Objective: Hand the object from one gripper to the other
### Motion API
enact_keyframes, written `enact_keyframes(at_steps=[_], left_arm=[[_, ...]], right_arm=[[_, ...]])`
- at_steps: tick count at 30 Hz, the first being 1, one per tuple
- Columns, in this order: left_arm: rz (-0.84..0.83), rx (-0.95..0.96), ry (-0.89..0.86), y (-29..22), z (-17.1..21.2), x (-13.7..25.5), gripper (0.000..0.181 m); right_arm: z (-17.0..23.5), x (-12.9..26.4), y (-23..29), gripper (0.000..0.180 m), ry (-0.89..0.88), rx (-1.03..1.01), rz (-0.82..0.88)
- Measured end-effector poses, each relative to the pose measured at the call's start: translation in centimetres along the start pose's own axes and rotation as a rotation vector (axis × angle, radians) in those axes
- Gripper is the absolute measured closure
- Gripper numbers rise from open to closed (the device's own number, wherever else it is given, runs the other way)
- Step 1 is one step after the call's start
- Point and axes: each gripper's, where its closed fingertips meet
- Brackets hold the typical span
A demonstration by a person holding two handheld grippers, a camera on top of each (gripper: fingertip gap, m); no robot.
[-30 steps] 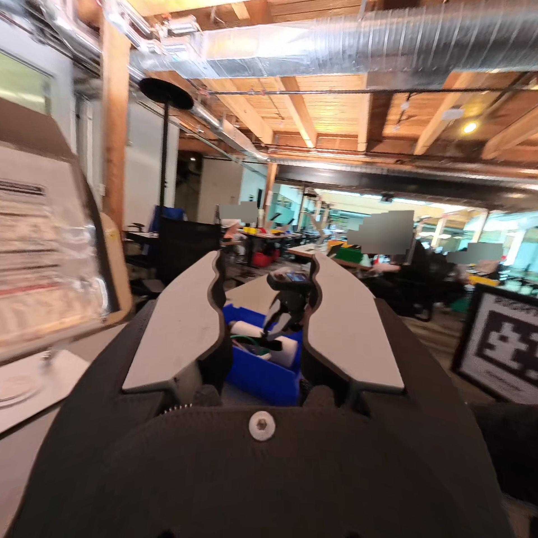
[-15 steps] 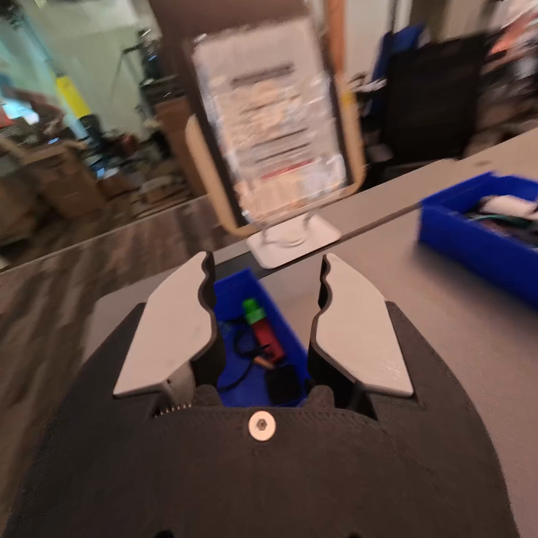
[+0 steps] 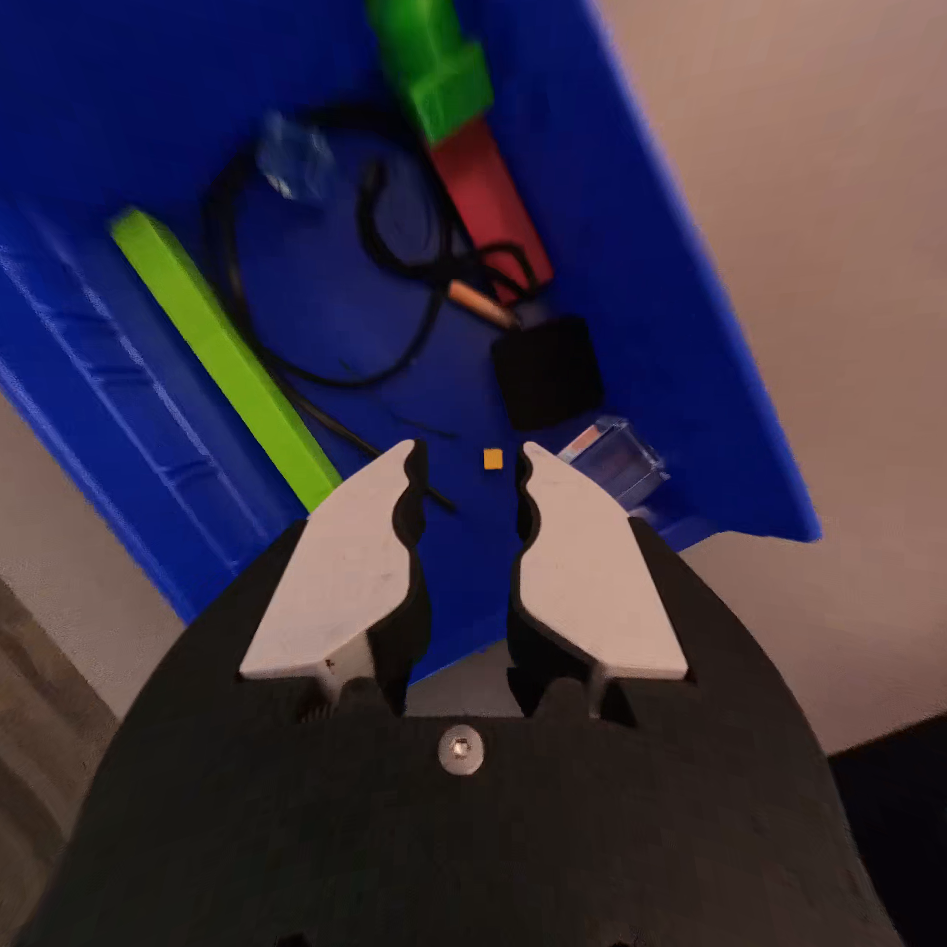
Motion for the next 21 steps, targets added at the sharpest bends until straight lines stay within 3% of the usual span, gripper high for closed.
enact_keyframes(at_steps=[3,7,15,21], left_arm=[[0.013,0.104,0.151,1.2,2.1,-2.4,0.149],[0.175,0.14,0.251,-0.6,3.2,-4.4,0.151],[0.138,0.057,0.369,-0.5,4.3,-6.0,0.149],[0.126,0.05,0.406,-0.1,4.5,-6.8,0.159]], right_arm=[[0.3,-0.2,0.3,0.147,0.02,0.011,-0.008],[0.7,-0.7,0.6,0.147,0.042,0.015,-0.027],[0.8,-0.6,1.1,0.148,0.026,-0.003,-0.076],[1.3,-0.8,1.4,0.149,0.049,0.004,-0.094]])
Point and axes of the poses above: each gripper's, where its closed fingertips meet, x back along the fingers, z out of its underside, y = z × x across the jaws, and after that the axes turned 9 degrees about z, right-handed
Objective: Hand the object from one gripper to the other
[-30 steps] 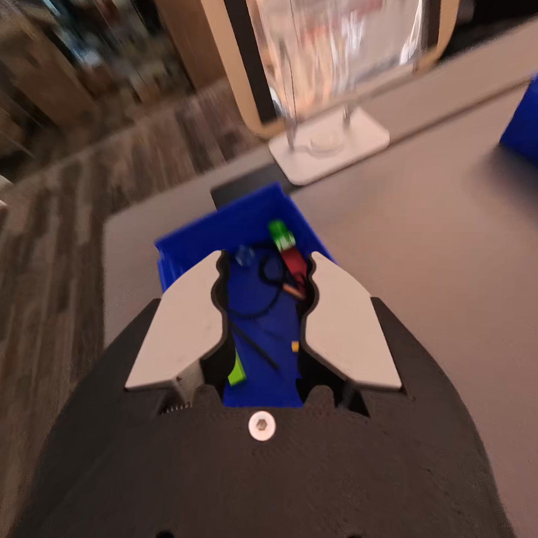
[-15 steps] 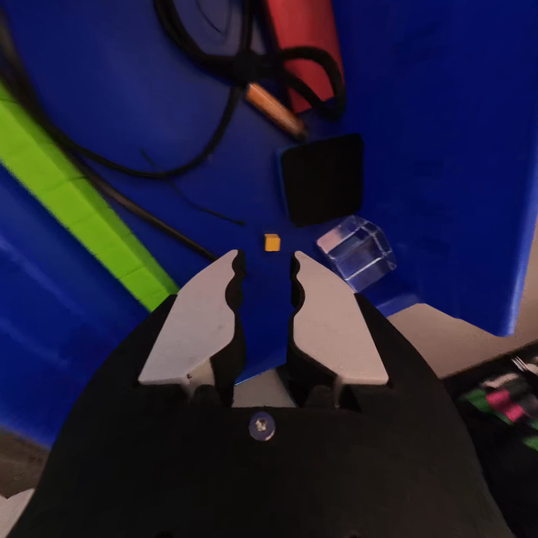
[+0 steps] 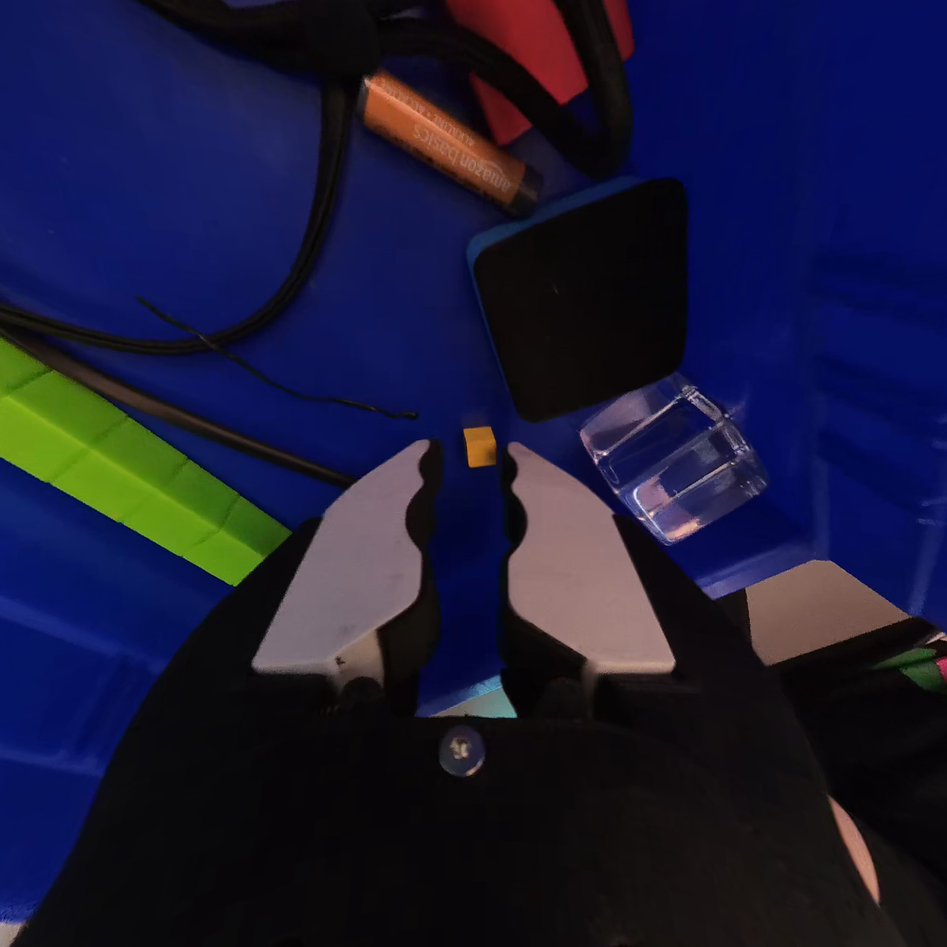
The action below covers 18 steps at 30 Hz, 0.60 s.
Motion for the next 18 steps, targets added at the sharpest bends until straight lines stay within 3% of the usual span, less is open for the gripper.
enact_keyframes(at_steps=[2,8,12,18], left_arm=[[0.018,0.004,0.001,-0.1,0.0,0.0,0.169],[0.022,0.015,-0.053,0.2,-0.1,1.4,0.17],[0.116,-0.013,-0.311,-1.9,-3.1,5.2,0.17],[0.276,-0.218,-0.893,-7.6,-8.9,14.6,0.17]], right_arm=[[0.1,0.0,0.2,0.149,0.007,0.002,-0.011],[0.2,-0.3,0.6,0.15,0.023,0.018,-0.021],[-1.3,0.6,0.9,0.154,-0.023,0.056,-0.001],[-8.8,4.8,3.7,0.154,-0.332,0.216,0.055]])
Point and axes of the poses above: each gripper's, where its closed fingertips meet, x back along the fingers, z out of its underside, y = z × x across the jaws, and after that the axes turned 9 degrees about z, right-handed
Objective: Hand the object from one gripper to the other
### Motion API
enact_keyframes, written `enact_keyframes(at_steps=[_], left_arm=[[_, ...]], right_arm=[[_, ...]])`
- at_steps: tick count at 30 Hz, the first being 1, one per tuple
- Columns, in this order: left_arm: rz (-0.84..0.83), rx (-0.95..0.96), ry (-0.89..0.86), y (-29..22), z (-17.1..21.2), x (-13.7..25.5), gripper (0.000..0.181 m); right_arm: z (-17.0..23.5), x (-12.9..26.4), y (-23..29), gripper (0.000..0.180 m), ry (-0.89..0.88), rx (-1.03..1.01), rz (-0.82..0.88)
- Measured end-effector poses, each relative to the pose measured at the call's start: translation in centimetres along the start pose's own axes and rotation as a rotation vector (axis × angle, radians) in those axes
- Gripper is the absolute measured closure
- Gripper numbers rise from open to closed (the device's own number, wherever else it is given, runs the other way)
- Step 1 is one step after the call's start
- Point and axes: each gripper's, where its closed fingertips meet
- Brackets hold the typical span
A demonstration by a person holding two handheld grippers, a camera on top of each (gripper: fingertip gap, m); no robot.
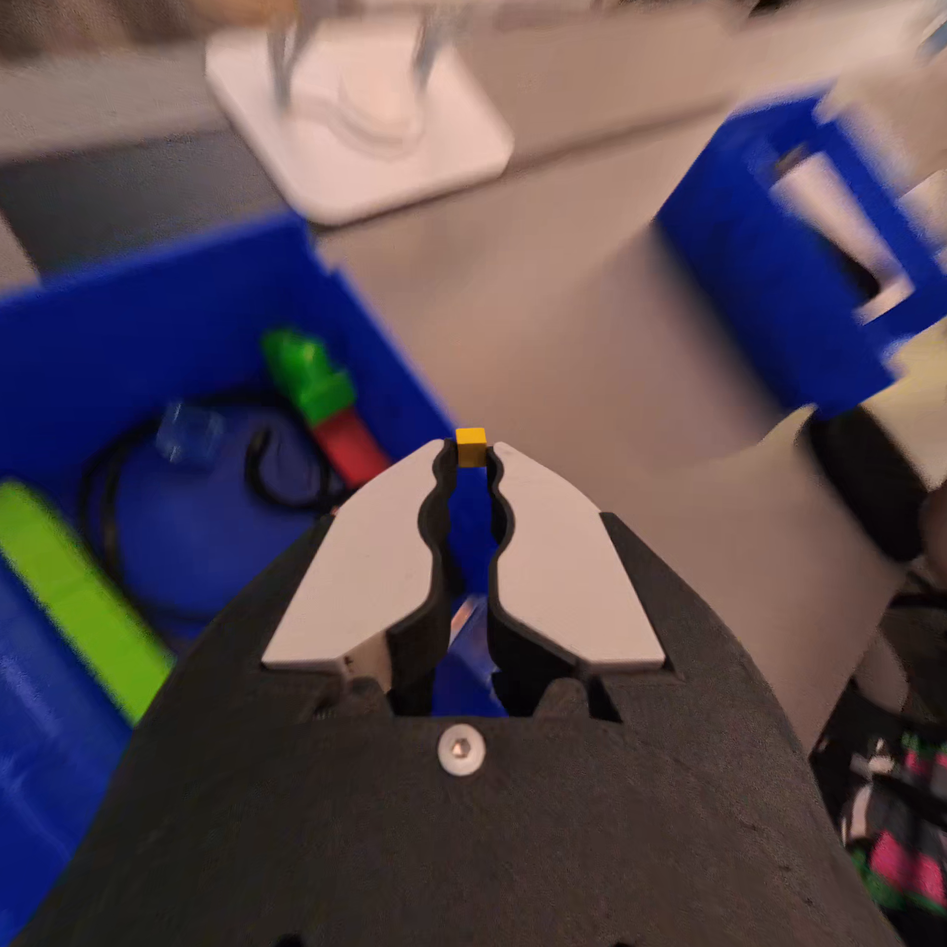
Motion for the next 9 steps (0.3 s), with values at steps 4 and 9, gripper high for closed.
enact_keyframes(at_steps=[4,9], left_arm=[[0.47,-0.12,-0.305,-9.4,-4.9,1.2,0.17],[0.952,-0.154,-0.357,-18.4,-5.3,2.3,0.171]], right_arm=[[-6.7,1.8,1.7,0.151,-0.297,0.101,0.039],[-13.8,5.3,5.6,0.146,-0.638,0.142,-0.012]])
Point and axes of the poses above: each gripper's, where its closed fingertips meet, x back along the fingers, z out of its underside, y = z × x across the jaws, and after that the axes turned 9 degrees about z, right-handed
